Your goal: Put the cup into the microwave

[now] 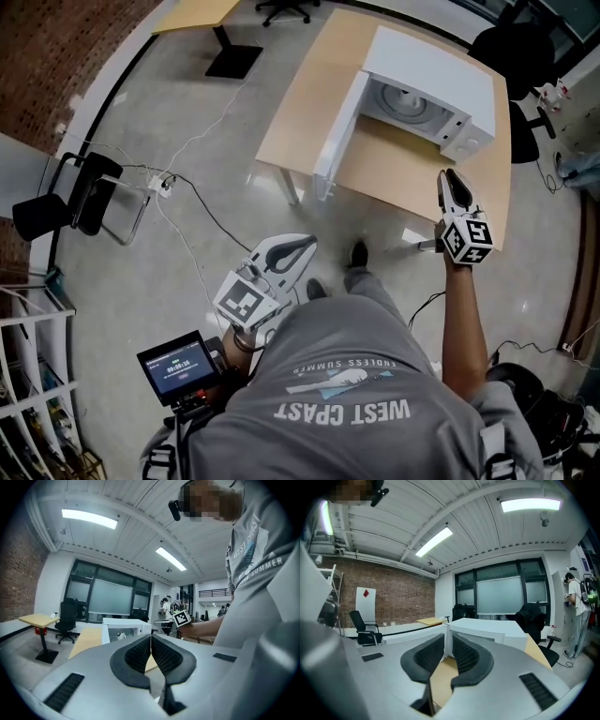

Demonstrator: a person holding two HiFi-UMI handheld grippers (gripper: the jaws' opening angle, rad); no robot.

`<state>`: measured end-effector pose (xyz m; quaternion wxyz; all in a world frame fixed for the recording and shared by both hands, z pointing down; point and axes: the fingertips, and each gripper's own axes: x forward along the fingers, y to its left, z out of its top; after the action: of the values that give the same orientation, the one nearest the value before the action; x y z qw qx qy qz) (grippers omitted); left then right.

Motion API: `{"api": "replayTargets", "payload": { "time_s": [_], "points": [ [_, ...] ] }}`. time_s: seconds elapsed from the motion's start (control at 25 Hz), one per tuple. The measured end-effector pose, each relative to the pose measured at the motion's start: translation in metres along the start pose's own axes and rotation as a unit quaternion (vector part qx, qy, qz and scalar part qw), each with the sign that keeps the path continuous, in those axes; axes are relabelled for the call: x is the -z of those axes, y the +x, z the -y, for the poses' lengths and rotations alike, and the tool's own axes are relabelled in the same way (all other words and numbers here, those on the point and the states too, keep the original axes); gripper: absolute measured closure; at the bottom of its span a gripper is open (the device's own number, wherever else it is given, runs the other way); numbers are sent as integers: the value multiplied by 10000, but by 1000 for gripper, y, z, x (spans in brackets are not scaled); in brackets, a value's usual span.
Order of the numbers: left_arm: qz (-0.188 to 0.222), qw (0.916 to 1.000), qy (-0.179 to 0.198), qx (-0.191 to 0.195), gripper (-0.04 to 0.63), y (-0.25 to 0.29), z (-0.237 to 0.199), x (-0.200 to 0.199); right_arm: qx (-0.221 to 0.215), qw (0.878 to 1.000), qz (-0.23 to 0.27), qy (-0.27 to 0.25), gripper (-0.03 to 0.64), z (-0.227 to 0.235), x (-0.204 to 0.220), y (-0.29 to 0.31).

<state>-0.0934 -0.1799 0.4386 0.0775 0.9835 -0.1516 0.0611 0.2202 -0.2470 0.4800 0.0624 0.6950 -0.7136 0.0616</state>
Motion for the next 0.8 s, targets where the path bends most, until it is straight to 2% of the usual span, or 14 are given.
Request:
{"api": "replayTargets", "payload": {
  "time_s": [0.12, 0.28, 0.44, 0.6, 0.8],
  "points": [
    [-35, 9997, 59, 236, 574, 2, 16, 4, -208, 9996, 185, -12, 581, -22, -24, -38],
    [7, 9984, 171, 544, 574, 9, 45, -1, -496, 9984, 233, -156, 597, -45, -50, -93],
    [34, 9966, 323, 754, 574, 19, 63, -15, -558, 9978, 298, -210, 598, -51, -77, -138],
    [3, 9941, 490, 966, 574, 30, 106, -14, -550, 9963, 464, -472, 598, -50, -81, -204],
    [-75, 9875, 810, 1349, 574, 34, 181, -3, -506, 9947, 373, -811, 598, -71, -66, -300]
  ]
}}
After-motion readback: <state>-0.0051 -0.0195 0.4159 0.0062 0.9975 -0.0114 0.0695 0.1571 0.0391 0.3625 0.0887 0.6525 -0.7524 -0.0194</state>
